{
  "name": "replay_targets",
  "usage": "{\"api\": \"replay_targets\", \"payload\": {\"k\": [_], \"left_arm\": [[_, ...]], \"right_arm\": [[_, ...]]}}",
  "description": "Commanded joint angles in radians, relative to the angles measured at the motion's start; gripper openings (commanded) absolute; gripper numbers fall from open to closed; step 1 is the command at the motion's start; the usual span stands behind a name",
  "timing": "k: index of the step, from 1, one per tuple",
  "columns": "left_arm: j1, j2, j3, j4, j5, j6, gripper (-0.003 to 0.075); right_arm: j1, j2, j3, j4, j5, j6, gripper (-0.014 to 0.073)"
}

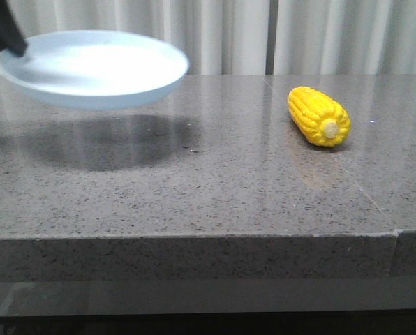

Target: Place corn on plate with both arms

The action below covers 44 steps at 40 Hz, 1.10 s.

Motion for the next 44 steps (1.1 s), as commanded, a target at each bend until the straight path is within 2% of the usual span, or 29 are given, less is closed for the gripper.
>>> {"api": "replay_targets", "payload": {"k": [1, 10, 22, 25, 31, 35, 37, 44], "left_arm": [[-0.049, 0.006, -0.074, -0.066, -0.059, 0.004, -0.002], [-0.117, 0.133, -0.13, -0.09, -0.06, 0.004, -0.002], [-0.14, 0.221, -0.13, -0.102, -0.064, 0.004, -0.0011], [-0.14, 0.221, -0.13, -0.102, -0.064, 0.004, 0.0042], [-0.138, 0.216, -0.131, -0.083, -0.062, 0.006, 0.0242], [-0.138, 0.186, -0.131, -0.042, -0.058, 0.006, 0.0343], [-0.136, 0.161, -0.131, -0.01, -0.053, 0.006, 0.0359], [-0.1, 0.051, -0.124, 0.108, -0.014, -0.011, 0.0334]], "right_arm": [[-0.006, 0.019, -0.034, -0.001, -0.074, -0.01, 0.0612], [-0.006, 0.019, -0.034, -0.001, -0.074, -0.01, 0.0612], [-0.006, 0.019, -0.034, -0.001, -0.074, -0.01, 0.0612], [-0.006, 0.019, -0.034, -0.001, -0.074, -0.01, 0.0612], [-0.006, 0.019, -0.034, -0.001, -0.074, -0.01, 0.0612], [-0.006, 0.019, -0.034, -0.001, -0.074, -0.01, 0.0612], [-0.006, 0.019, -0.034, -0.001, -0.074, -0.01, 0.0612], [-0.006, 0.019, -0.034, -0.001, -0.074, -0.01, 0.0612]]}}
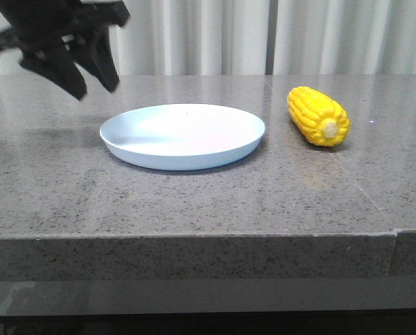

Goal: Place corn on plate with both arms
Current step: 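Open the left gripper and raise it away from the plate, then move the open right gripper above the yellow corn cob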

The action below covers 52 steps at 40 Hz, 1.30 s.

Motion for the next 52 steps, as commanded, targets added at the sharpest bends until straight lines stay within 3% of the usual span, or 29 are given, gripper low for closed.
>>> {"api": "replay_targets", "payload": {"k": [1, 7, 17, 33, 42, 52], "left_arm": [[0.033, -0.122, -0.021, 0.061, -0.018, -0.03, 0.0325], [0.102, -0.233, 0.051, 0.164, -0.014, -0.071, 0.0215], [0.18, -0.481, 0.291, 0.198, -0.082, -0.071, -0.0022], [0.18, -1.02, 0.742, 0.213, -0.418, -0.022, -0.002], [0.18, -1.341, 0.881, 0.241, -0.437, 0.011, -0.002], [0.18, -1.517, 0.948, 0.241, -0.437, 0.011, -0.002]], "right_arm": [[-0.006, 0.019, -0.034, -0.001, -0.074, -0.01, 0.0612], [-0.006, 0.019, -0.034, -0.001, -0.074, -0.01, 0.0612], [-0.006, 0.019, -0.034, -0.001, -0.074, -0.01, 0.0612], [-0.006, 0.019, -0.034, -0.001, -0.074, -0.01, 0.0612], [-0.006, 0.019, -0.034, -0.001, -0.074, -0.01, 0.0612], [-0.006, 0.019, -0.034, -0.001, -0.081, -0.01, 0.0612]]}}
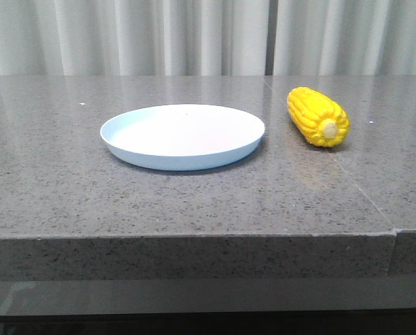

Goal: Place corn on plate with both arms
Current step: 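Move the open right gripper above the yellow corn cob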

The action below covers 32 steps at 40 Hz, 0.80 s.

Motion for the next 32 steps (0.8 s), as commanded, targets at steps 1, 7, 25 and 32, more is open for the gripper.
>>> {"api": "replay_targets", "payload": {"k": [1, 7, 25, 32], "left_arm": [[0.001, -0.021, -0.012, 0.0, -0.08, 0.003, -0.002], [0.001, -0.023, -0.012, 0.0, -0.077, 0.003, -0.002], [0.001, -0.023, -0.012, 0.0, -0.077, 0.003, -0.002], [0.001, -0.023, -0.012, 0.0, -0.077, 0.003, -0.002]], "right_arm": [[-0.006, 0.019, -0.034, -0.001, -0.088, -0.01, 0.0612], [-0.006, 0.062, -0.043, -0.001, -0.094, -0.01, 0.0612], [-0.001, 0.673, -0.345, 0.196, 0.121, -0.01, 0.0612], [0.035, 0.887, -0.485, 0.299, 0.243, -0.01, 0.0612]]}}
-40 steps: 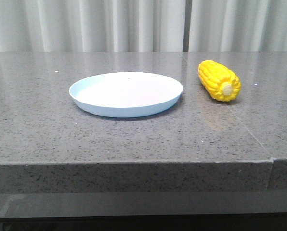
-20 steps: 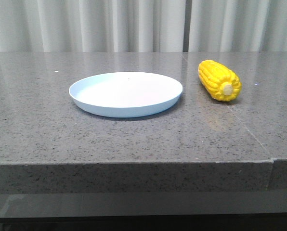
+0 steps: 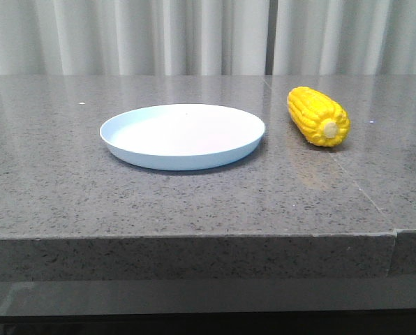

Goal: Place corn on plate with both arms
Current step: 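Move the open right gripper above the yellow corn cob, then lower the right gripper and close it around the corn cob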

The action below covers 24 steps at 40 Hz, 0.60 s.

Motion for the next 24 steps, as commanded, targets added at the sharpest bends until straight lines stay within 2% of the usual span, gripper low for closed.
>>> {"api": "replay_targets", "payload": {"k": [1, 13, 24], "left_arm": [[0.001, 0.012, -0.026, 0.0, -0.075, 0.003, -0.002], [0.001, 0.012, -0.026, 0.0, -0.075, 0.003, -0.002], [0.001, 0.012, -0.026, 0.0, -0.075, 0.003, -0.002]], "right_arm": [[0.028, 0.109, -0.112, 0.072, 0.019, -0.01, 0.0612], [0.148, 0.415, -0.314, 0.089, 0.048, -0.01, 0.0612], [0.16, 0.582, -0.404, 0.091, 0.046, -0.01, 0.061]]}}
